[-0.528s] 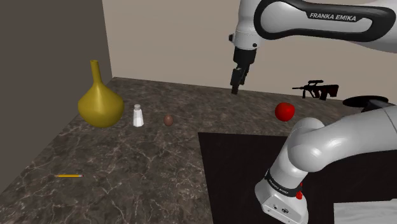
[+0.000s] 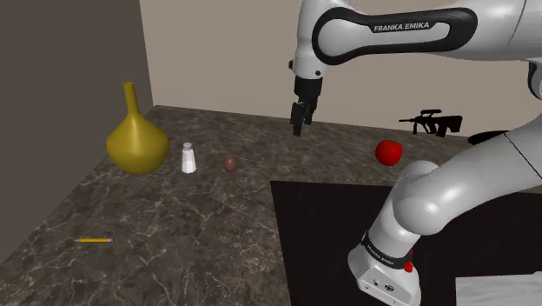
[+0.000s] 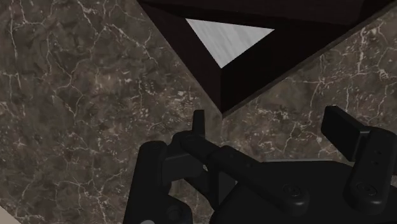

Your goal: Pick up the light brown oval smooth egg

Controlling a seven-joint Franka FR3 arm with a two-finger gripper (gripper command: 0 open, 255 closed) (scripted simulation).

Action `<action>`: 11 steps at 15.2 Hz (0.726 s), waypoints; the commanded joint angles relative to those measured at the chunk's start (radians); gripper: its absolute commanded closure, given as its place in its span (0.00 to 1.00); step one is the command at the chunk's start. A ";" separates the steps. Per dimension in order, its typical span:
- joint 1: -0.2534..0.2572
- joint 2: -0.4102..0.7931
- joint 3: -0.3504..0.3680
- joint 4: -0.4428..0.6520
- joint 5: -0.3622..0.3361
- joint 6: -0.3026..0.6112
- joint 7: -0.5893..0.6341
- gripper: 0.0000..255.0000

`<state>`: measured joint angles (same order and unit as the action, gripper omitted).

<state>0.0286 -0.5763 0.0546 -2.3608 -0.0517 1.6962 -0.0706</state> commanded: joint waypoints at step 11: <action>0.020 0.492 -0.007 0.221 0.122 0.208 -0.010 0.00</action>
<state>0.0478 -0.1292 0.0488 -2.1592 0.0596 1.8845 -0.0755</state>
